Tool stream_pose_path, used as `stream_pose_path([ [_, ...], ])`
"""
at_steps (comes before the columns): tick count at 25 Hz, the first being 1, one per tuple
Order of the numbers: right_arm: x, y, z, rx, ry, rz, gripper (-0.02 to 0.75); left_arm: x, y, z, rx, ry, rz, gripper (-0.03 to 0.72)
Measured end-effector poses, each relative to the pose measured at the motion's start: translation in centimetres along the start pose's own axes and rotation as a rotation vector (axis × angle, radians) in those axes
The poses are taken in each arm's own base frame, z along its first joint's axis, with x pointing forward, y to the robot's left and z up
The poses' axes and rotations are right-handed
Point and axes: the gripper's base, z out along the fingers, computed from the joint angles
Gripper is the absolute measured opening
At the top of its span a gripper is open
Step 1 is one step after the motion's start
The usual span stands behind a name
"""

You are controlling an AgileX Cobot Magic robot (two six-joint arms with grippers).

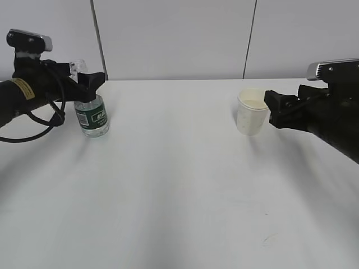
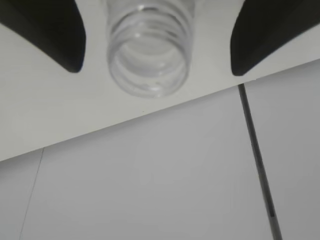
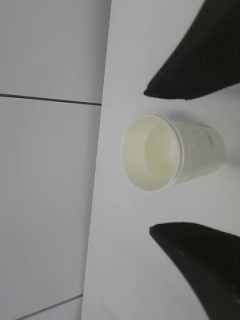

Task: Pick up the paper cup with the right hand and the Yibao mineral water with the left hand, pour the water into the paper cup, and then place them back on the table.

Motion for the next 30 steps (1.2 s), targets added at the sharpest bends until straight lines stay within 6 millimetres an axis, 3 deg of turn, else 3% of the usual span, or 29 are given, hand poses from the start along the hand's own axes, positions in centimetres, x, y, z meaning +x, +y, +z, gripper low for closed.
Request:
stream_pose_path([
  [10, -2.5, 0.0, -1.2, 0.005, -0.007, -0.005, 0.594, -4.0, 0.1, -1.9, -0.052, -0.004, -0.064, 0.542],
  [18, -6.1, -0.2, -0.6, 0.022, 0.104, -0.004, 0.594, -7.8, 0.6, -4.8, -0.173, 0.057, -0.078, 0.538],
  [30, -11.5, -0.5, -1.5, 0.049, 0.285, -0.006, 0.594, -10.7, 0.9, -9.4, -0.373, 0.2, -0.197, 0.532],
])
